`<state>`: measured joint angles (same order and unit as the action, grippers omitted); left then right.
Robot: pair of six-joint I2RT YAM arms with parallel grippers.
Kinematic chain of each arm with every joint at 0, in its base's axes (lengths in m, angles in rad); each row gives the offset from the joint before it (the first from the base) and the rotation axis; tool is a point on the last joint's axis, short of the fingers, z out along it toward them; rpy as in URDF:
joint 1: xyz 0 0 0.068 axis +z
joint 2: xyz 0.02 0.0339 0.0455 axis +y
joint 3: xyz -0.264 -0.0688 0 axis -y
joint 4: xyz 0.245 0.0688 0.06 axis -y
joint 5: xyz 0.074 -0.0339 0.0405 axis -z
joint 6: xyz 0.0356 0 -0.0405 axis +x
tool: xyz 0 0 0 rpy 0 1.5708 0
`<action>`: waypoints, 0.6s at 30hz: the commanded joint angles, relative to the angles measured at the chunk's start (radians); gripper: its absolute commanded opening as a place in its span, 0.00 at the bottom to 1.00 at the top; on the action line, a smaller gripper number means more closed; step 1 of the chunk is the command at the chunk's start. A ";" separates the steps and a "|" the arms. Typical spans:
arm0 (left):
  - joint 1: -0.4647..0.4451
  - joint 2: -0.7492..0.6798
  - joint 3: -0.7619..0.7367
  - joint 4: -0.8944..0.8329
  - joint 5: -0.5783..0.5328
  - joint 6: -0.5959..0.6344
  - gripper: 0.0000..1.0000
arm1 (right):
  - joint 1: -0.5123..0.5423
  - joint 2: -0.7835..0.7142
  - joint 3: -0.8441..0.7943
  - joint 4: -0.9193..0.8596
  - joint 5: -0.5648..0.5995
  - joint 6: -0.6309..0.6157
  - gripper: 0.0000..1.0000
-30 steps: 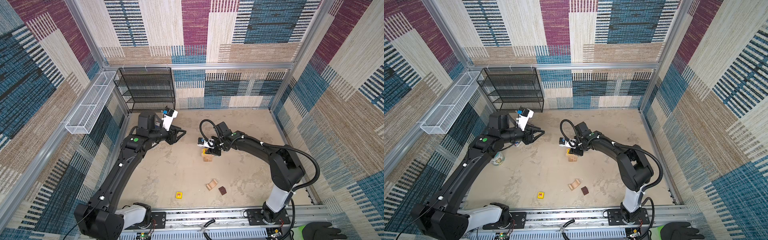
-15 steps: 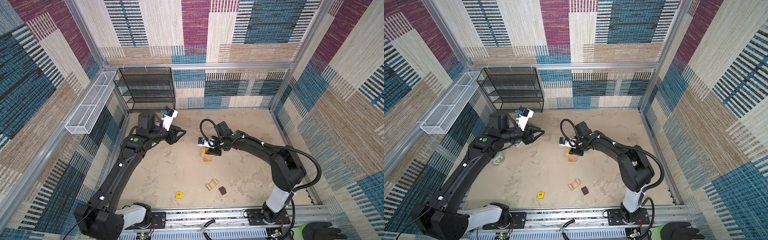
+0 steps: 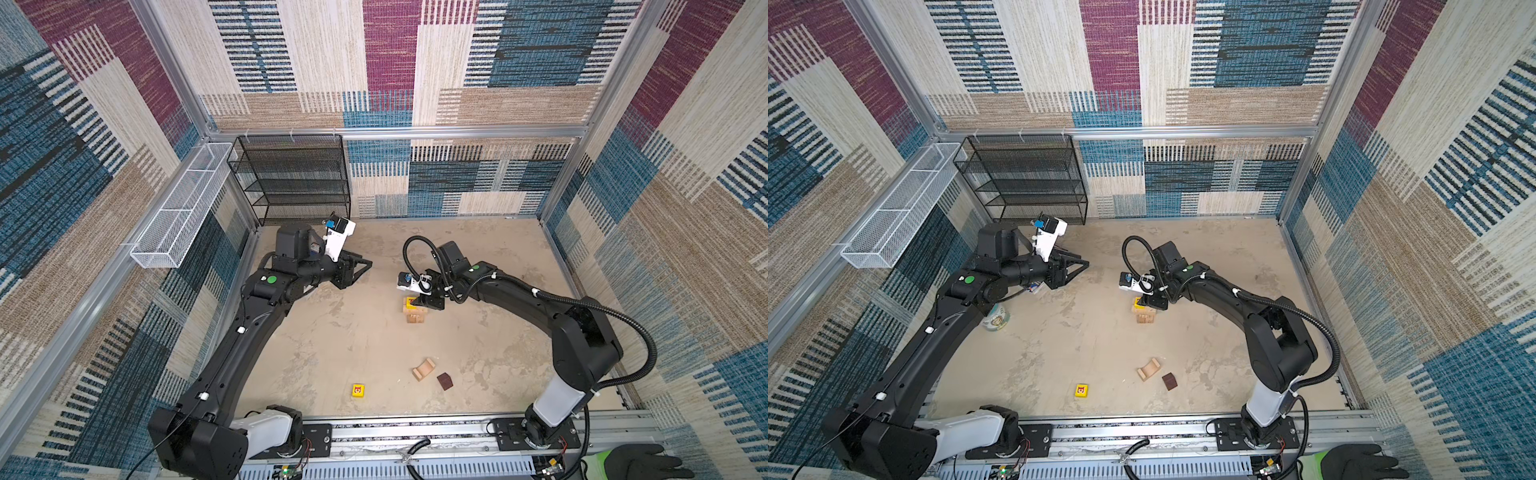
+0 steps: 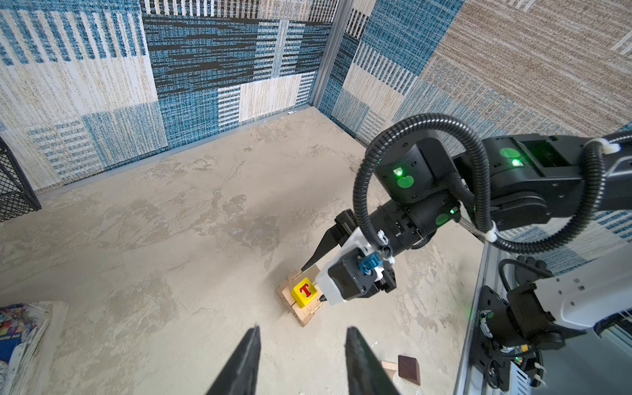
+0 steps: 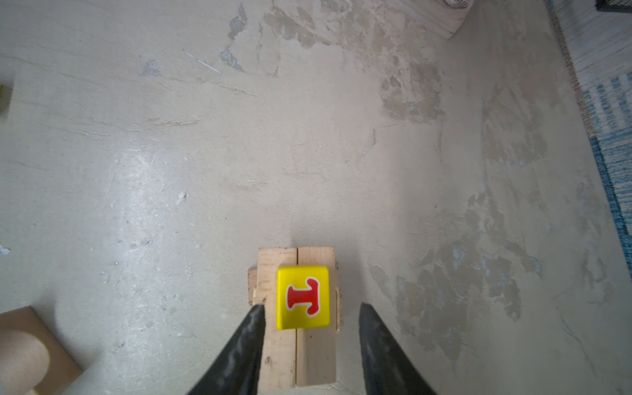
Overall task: Build the wood block tower
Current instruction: 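Lower the yellow T cube onto the tower top and open the right gripper, then move the open right gripper toward the yellow E cube nearer the robot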
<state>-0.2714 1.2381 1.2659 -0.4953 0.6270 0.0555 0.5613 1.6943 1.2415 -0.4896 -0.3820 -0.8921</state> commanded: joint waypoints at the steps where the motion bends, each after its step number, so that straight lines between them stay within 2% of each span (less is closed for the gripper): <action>1: 0.000 -0.005 0.011 -0.011 -0.017 0.023 0.45 | 0.002 -0.043 -0.002 0.056 -0.028 0.017 0.47; 4: 0.000 -0.011 0.012 -0.018 -0.039 0.025 0.45 | 0.014 -0.089 -0.016 0.093 -0.061 0.043 0.47; 7: 0.000 -0.021 0.010 -0.023 -0.117 0.029 0.45 | 0.067 -0.131 -0.047 0.133 -0.073 0.068 0.48; 14: 0.005 -0.025 0.009 -0.044 -0.307 0.027 0.44 | 0.314 -0.167 -0.187 0.249 -0.061 0.166 0.50; 18: 0.018 -0.029 0.006 -0.048 -0.414 0.007 0.44 | 0.444 -0.140 -0.269 0.363 -0.063 0.302 0.56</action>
<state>-0.2607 1.2171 1.2694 -0.5293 0.3328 0.0555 0.9531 1.5406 1.0073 -0.2520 -0.4282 -0.7124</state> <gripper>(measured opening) 0.436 0.541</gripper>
